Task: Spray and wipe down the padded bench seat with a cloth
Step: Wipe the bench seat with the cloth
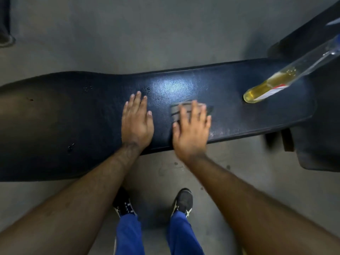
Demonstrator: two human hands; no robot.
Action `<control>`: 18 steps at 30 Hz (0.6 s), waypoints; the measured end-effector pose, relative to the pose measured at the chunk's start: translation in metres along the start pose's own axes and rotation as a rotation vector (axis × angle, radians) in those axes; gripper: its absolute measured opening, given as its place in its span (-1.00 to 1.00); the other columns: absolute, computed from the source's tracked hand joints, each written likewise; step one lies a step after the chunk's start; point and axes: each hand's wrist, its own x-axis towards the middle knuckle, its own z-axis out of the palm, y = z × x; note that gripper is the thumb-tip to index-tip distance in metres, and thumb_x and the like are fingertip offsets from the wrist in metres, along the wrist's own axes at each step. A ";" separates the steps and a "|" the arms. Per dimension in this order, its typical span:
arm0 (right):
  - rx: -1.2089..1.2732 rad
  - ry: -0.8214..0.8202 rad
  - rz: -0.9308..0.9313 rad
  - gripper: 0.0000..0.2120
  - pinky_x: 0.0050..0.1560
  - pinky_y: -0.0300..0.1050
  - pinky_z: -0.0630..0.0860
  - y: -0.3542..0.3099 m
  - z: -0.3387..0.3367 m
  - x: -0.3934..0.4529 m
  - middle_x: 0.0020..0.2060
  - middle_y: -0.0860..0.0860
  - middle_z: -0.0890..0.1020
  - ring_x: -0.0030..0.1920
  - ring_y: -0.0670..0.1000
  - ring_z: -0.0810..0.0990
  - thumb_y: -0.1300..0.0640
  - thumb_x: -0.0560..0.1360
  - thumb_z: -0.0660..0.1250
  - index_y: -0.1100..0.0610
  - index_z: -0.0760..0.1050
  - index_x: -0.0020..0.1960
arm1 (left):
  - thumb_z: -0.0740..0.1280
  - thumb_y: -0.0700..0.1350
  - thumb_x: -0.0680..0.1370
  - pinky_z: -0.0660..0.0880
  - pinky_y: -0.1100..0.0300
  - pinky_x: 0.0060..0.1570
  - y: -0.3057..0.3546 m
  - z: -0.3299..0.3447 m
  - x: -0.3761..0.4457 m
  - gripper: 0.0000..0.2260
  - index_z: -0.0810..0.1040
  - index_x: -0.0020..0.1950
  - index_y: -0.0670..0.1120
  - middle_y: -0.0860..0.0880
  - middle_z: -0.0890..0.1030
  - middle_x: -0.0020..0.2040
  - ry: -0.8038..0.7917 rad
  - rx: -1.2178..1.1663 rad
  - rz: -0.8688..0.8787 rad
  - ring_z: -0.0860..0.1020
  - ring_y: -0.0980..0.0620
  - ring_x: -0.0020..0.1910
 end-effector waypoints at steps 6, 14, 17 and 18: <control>-0.116 -0.116 -0.500 -0.47 0.48 0.31 0.14 0.013 -0.001 0.036 0.53 0.18 0.28 0.54 0.26 0.19 -0.12 0.59 0.10 0.03 0.32 0.51 | 0.15 -0.15 0.58 0.12 0.05 0.52 -0.050 -0.059 -0.004 -0.57 0.40 0.44 -0.24 -0.20 0.42 0.44 0.027 0.052 0.027 0.30 -0.13 0.49; -0.121 -0.196 -0.624 -0.48 0.52 0.24 0.09 -0.055 0.005 0.038 0.52 0.15 0.31 0.54 0.24 0.20 -0.12 0.59 0.08 0.03 0.33 0.50 | 0.02 0.00 0.64 0.01 -0.06 0.54 -0.101 -0.052 -0.015 -0.48 0.23 0.53 -0.25 -0.23 0.22 0.55 -0.054 0.363 0.075 0.14 -0.18 0.55; -0.070 -0.081 -0.022 -0.47 0.53 0.24 0.00 -0.065 0.004 0.101 0.57 0.16 0.21 0.57 0.26 0.11 -0.11 0.61 0.06 0.01 0.24 0.55 | 0.03 -0.01 0.64 0.00 -0.05 0.55 -0.101 -0.051 -0.012 -0.49 0.24 0.53 -0.24 -0.21 0.22 0.56 -0.041 0.354 0.090 0.14 -0.16 0.56; -0.066 -0.111 0.099 -0.46 0.54 0.25 -0.04 -0.082 0.006 0.104 0.59 0.15 0.15 0.58 0.25 0.05 -0.10 0.62 0.05 -0.01 0.20 0.57 | 0.04 -0.02 0.64 0.00 -0.05 0.55 -0.101 -0.052 -0.011 -0.49 0.24 0.53 -0.25 -0.21 0.22 0.55 -0.046 0.346 0.090 0.14 -0.16 0.56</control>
